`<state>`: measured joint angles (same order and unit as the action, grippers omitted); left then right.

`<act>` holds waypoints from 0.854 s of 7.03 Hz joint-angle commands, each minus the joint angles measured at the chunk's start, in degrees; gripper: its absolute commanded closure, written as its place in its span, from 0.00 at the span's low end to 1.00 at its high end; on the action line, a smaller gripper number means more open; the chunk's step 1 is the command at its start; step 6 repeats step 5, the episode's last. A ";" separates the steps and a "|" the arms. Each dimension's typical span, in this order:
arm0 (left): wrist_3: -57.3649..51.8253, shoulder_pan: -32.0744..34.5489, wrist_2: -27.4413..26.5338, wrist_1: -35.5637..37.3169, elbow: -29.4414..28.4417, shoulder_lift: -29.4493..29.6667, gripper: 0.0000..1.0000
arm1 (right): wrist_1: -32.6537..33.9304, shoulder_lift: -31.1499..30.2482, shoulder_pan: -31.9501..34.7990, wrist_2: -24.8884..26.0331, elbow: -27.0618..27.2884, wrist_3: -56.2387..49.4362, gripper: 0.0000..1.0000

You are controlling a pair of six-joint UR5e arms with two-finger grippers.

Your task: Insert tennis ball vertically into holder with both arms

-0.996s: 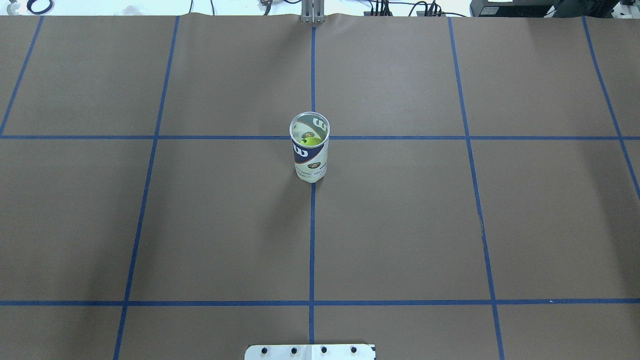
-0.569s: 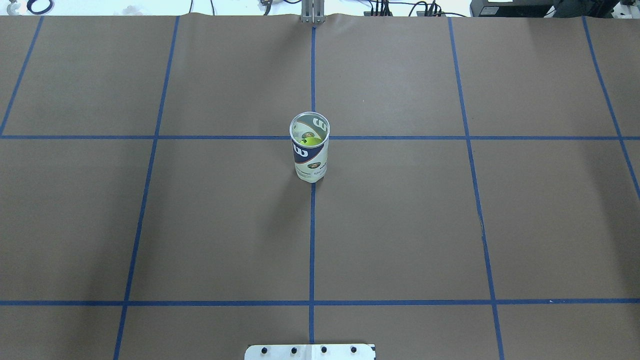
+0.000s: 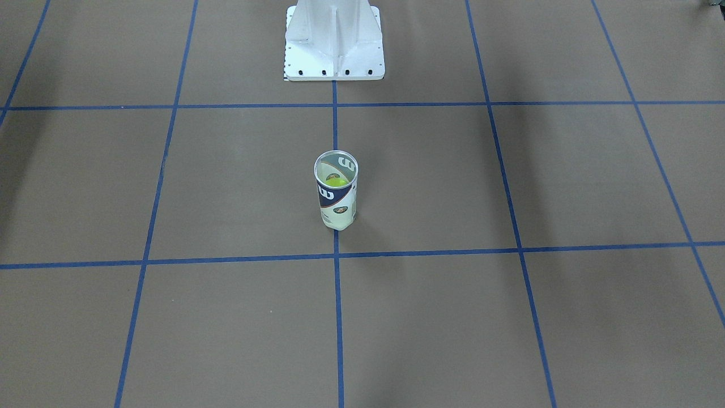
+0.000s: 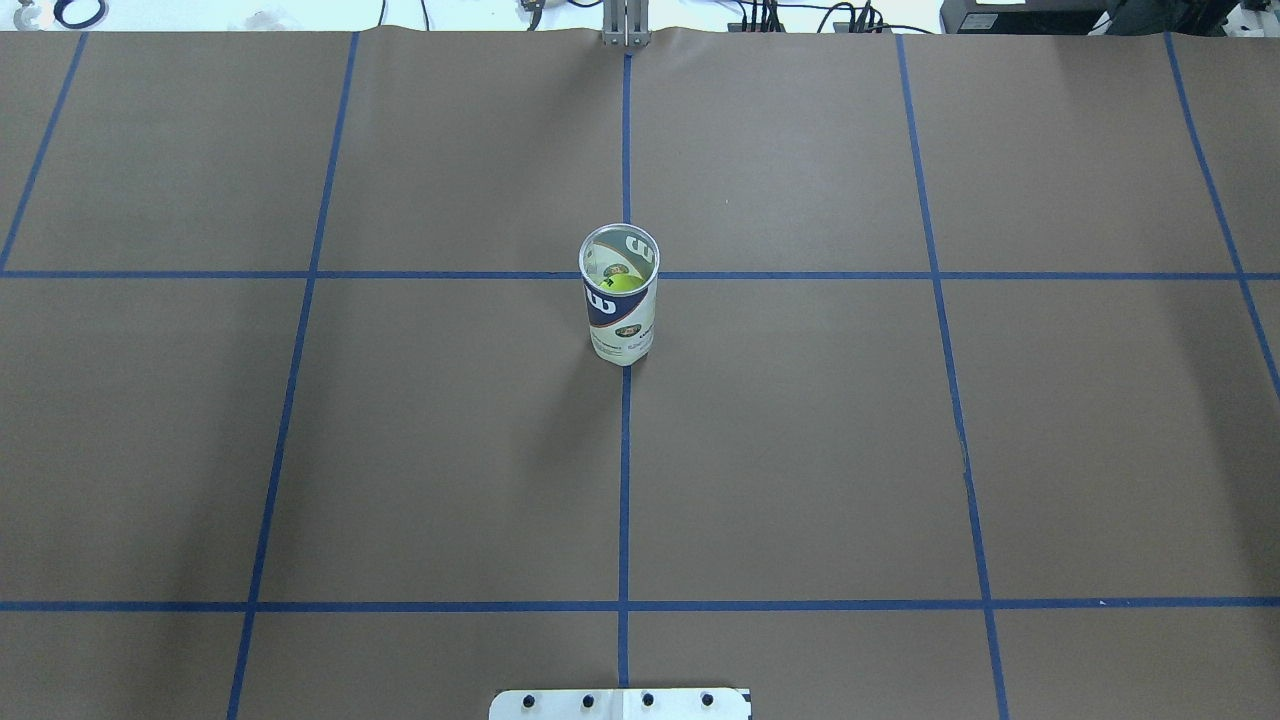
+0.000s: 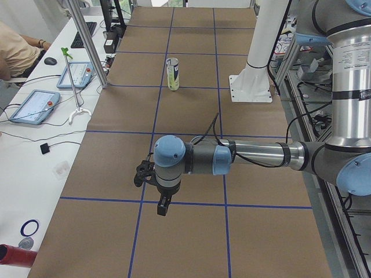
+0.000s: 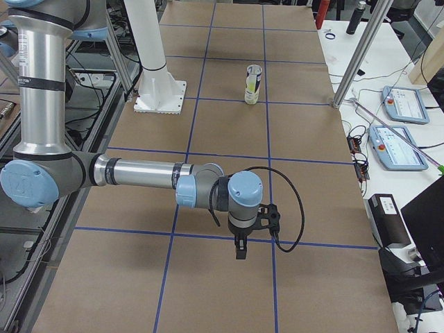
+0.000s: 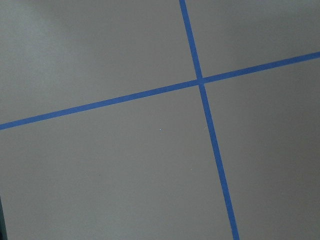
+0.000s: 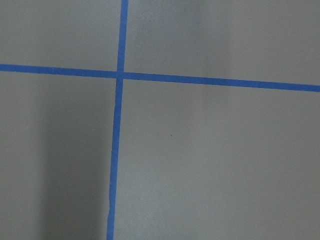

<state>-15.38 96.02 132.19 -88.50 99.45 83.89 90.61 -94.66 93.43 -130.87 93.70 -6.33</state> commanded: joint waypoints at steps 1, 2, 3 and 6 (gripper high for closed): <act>0.09 0.04 0.00 -0.01 0.12 -0.04 0.00 | 0.00 0.00 0.00 0.00 -0.09 0.00 0.00; 0.09 0.04 -0.09 -0.01 0.13 -0.04 0.00 | 0.00 0.00 -0.09 0.00 -0.09 -0.09 0.00; 0.09 0.04 -0.09 -0.01 0.39 -0.04 0.00 | 0.00 0.00 -0.09 0.09 -0.09 -0.26 0.00; 0.09 0.04 -0.18 0.08 0.48 -0.04 0.00 | 0.00 0.00 -0.09 0.09 0.00 -0.09 0.00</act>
